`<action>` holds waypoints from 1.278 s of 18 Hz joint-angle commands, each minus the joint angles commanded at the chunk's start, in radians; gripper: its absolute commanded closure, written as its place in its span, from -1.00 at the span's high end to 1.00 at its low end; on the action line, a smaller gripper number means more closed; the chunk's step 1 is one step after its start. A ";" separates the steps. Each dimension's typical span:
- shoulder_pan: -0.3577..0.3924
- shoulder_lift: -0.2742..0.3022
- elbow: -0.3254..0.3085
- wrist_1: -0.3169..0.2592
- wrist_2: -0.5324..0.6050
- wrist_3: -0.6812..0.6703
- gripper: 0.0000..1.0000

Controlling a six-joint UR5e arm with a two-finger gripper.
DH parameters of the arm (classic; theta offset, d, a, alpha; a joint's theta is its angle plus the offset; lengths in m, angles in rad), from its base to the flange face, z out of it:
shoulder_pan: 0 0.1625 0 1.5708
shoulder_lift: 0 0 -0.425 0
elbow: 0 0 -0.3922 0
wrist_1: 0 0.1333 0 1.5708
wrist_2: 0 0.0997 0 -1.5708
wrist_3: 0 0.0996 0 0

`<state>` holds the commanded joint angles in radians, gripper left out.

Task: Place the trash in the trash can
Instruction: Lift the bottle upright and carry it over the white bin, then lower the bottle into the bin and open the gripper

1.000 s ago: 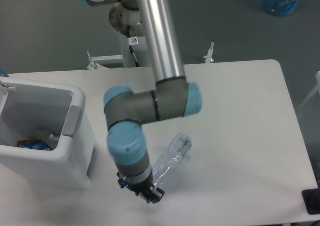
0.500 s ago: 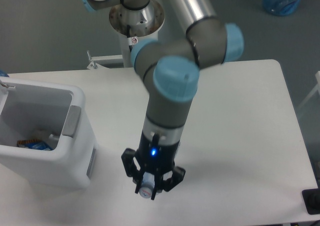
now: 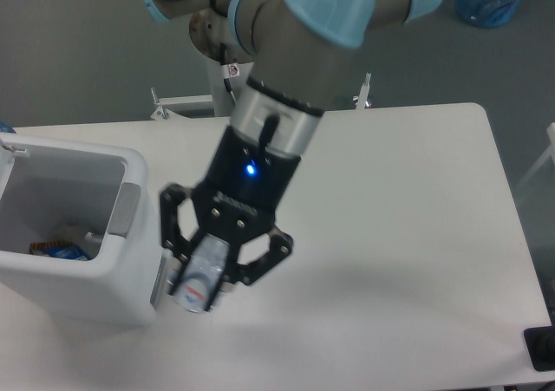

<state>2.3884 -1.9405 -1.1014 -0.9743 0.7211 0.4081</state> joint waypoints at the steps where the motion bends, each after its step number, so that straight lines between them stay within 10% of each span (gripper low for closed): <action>1: -0.006 0.002 0.000 0.014 -0.018 -0.020 -1.00; 8: -0.044 0.100 -0.014 0.042 -0.121 -0.100 -1.00; 19: -0.187 0.100 -0.175 0.108 -0.111 -0.008 -0.71; 21: -0.192 0.101 -0.207 0.108 -0.111 0.029 -0.54; 23: -0.205 0.107 -0.239 0.108 -0.111 0.081 0.19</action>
<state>2.1829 -1.8331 -1.3405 -0.8667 0.6105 0.4891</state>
